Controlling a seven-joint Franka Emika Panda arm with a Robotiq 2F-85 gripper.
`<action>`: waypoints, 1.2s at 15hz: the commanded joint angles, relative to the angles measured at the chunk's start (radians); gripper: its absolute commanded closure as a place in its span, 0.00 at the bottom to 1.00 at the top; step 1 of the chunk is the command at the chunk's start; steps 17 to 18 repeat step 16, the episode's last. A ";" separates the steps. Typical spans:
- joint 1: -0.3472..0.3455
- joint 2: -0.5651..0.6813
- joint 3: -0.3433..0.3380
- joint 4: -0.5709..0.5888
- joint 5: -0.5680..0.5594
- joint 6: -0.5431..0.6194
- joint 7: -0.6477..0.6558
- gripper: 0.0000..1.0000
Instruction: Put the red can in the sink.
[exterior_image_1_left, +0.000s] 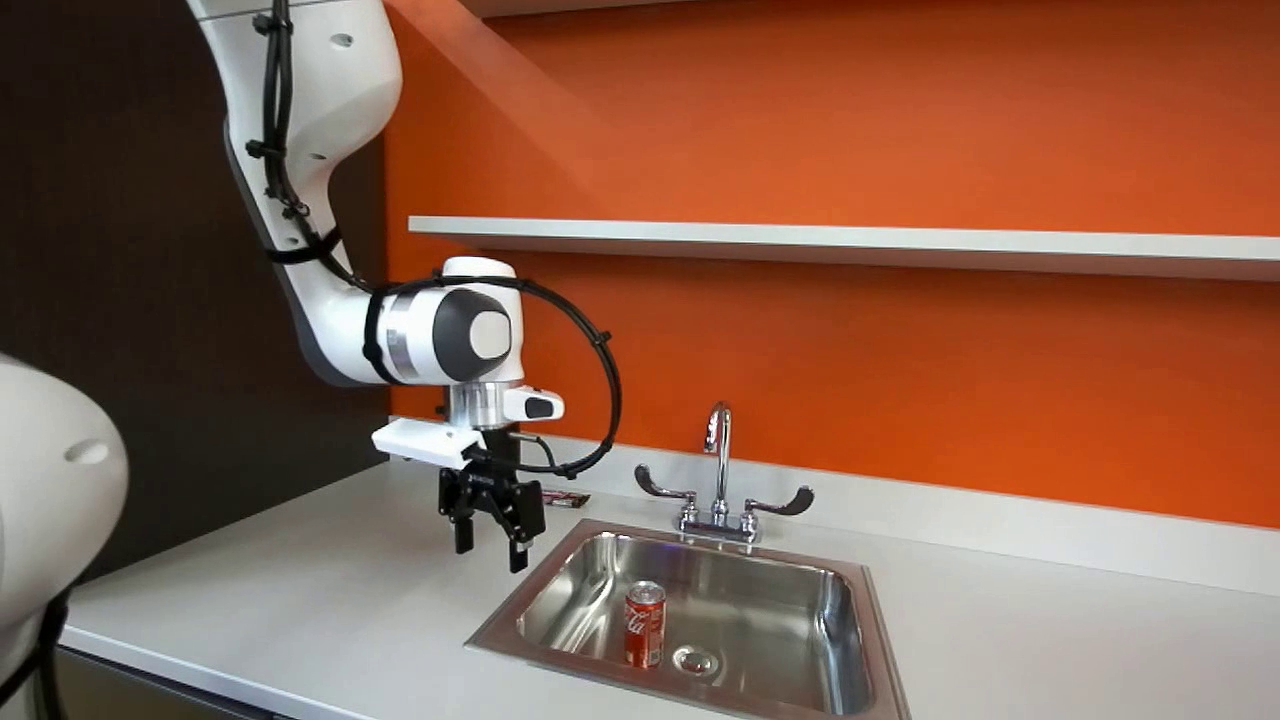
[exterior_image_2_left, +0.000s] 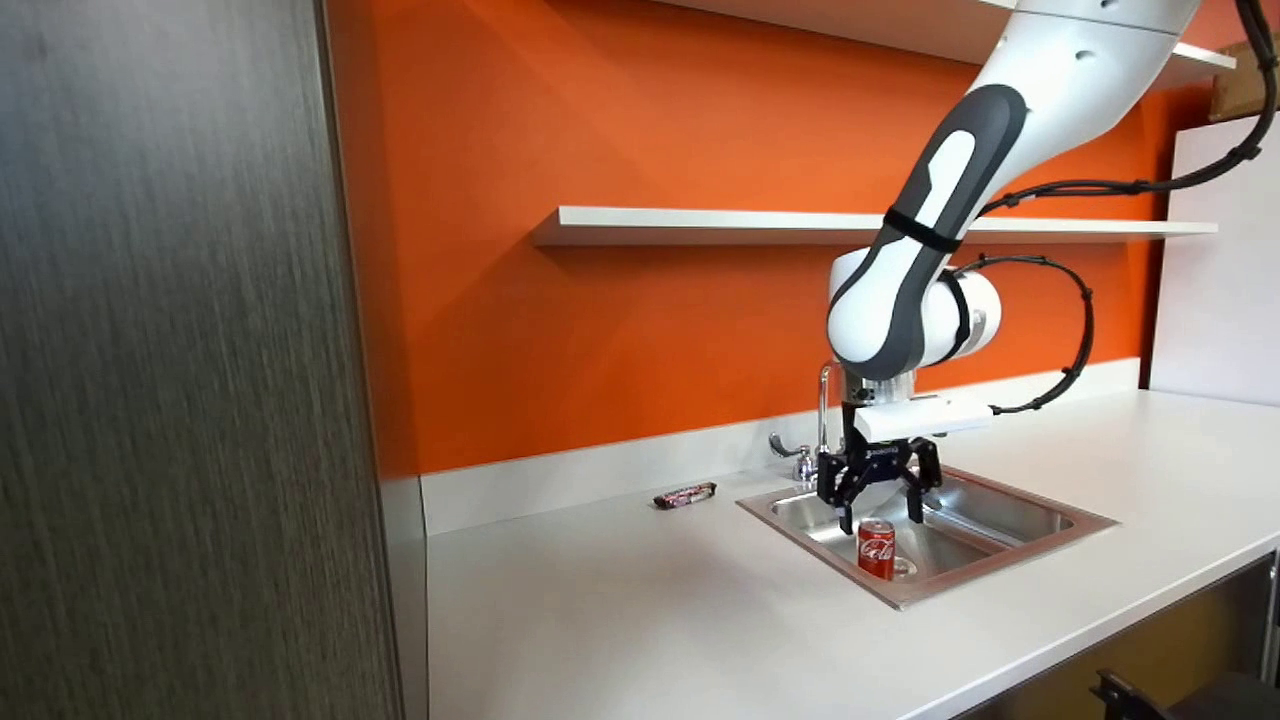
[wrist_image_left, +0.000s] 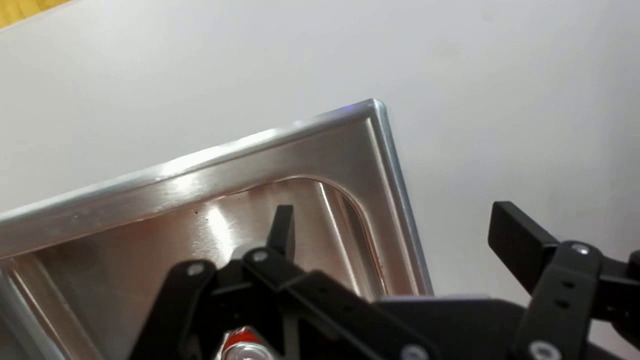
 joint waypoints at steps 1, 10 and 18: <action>-0.029 -0.080 0.032 -0.076 0.005 0.058 -0.091 0.00; -0.044 -0.081 0.023 -0.048 0.072 -0.036 -0.322 0.00; -0.050 -0.056 0.031 -0.043 0.078 -0.052 -0.283 0.00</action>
